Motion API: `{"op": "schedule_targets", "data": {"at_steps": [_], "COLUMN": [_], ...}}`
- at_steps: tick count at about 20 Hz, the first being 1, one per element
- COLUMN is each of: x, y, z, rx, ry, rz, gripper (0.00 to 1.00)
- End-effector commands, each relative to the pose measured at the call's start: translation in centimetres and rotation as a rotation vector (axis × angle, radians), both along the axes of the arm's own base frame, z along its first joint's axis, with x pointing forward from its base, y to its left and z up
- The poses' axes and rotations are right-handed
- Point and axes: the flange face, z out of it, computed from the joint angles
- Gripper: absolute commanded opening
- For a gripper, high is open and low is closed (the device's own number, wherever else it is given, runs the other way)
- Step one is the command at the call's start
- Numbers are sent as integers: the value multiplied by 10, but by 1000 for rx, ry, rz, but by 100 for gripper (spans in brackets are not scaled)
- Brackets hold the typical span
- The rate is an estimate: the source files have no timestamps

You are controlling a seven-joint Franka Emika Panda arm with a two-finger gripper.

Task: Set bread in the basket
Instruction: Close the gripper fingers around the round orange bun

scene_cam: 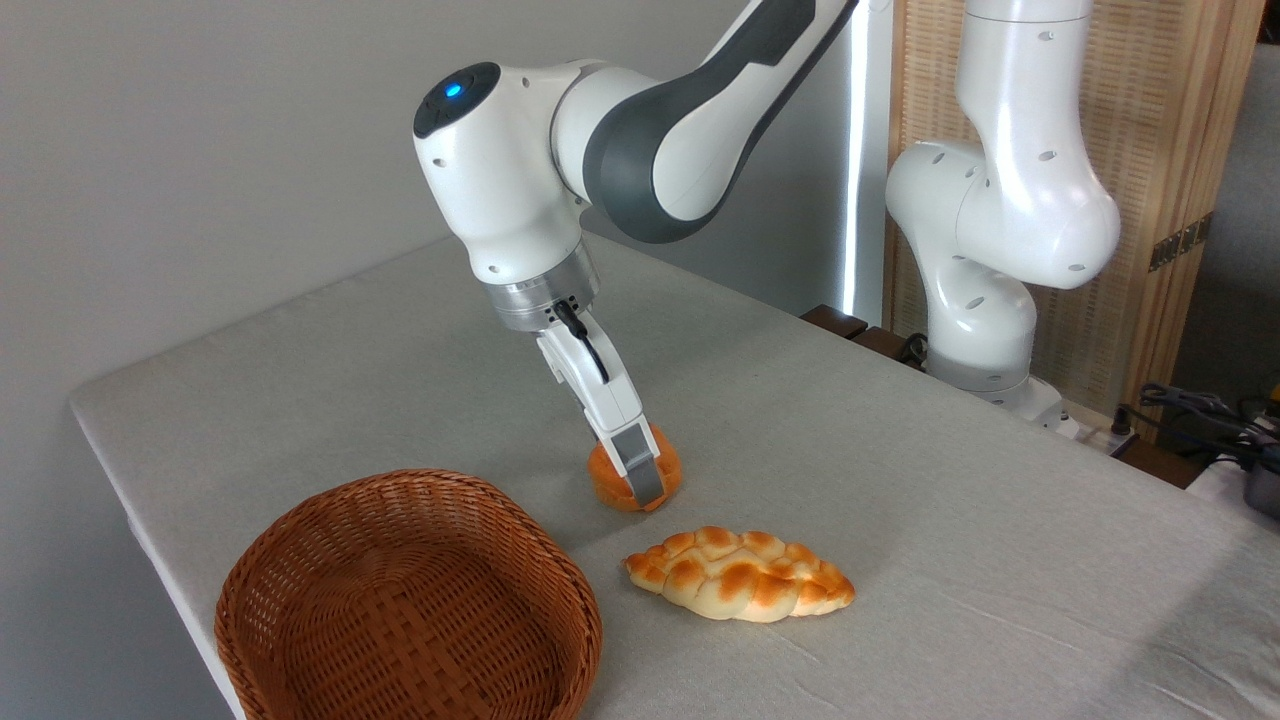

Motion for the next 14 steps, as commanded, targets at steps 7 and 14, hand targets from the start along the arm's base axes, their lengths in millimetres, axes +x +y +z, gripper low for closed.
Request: {"op": "schedule_targets", "data": {"at_steps": [7, 14], "x": [0, 1], "y": [-13, -13], "z": [-21, -17], "rx": [14, 15], "ry": [35, 24], "rz": [-52, -57], "gripper": [92, 41]}}
